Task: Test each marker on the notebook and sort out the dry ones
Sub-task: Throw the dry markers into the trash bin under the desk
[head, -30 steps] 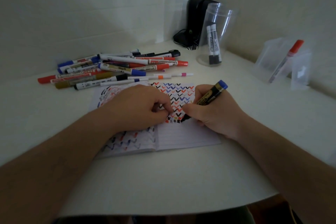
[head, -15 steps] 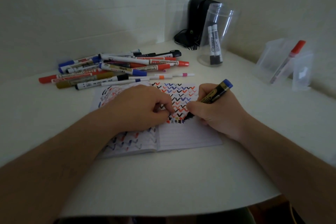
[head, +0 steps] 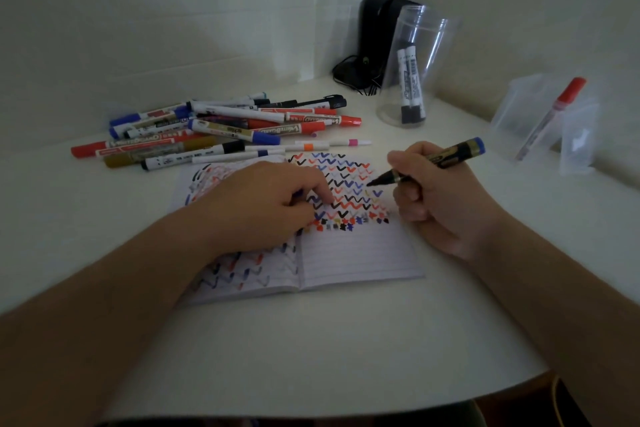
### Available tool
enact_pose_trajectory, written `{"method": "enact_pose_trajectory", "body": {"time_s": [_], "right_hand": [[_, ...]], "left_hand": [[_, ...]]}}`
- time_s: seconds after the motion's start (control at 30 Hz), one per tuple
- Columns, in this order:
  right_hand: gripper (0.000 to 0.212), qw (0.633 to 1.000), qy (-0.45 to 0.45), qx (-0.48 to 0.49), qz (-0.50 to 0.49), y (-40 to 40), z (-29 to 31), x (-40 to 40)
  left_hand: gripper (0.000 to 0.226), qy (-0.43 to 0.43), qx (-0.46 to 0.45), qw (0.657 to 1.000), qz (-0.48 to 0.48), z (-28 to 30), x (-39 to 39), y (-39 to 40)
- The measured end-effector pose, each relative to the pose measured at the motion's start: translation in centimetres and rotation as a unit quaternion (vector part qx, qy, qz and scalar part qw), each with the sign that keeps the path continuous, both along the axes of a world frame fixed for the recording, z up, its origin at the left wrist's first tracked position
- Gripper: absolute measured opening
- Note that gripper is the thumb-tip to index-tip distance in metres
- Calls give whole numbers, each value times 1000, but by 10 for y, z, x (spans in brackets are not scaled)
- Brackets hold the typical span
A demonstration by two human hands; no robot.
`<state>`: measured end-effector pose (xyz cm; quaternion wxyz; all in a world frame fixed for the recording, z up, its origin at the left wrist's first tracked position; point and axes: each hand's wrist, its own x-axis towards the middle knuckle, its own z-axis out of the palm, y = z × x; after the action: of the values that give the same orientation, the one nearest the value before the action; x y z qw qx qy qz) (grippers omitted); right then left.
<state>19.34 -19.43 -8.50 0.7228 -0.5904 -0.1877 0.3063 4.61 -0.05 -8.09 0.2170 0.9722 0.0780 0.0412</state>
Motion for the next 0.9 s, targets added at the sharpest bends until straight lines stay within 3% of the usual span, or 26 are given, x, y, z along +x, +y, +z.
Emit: {"method": "enact_pose_trajectory", "body": {"time_s": [0.23,0.37,0.47,0.57,0.9], "right_hand": [[15,996,32,56,59,-8,-2,9],[8,994,25,70,82,-8,0,7],[25,991,34,92,95,-8,2,5],[31,990,18,95,100,-7,0,3],[16,993,-58,42,97,-2,-5,-2]], "left_hand": [[31,15,-18,1000,9,2,-3,-1],[44,-32,-106,994,13,2,-2,-1],[50,-58,-122,991,-8,4,-3,-4],[47,-48,-137,989,-21,4,-3,-6],[34,-38,-101,993,-37,6,-4,-12]]}}
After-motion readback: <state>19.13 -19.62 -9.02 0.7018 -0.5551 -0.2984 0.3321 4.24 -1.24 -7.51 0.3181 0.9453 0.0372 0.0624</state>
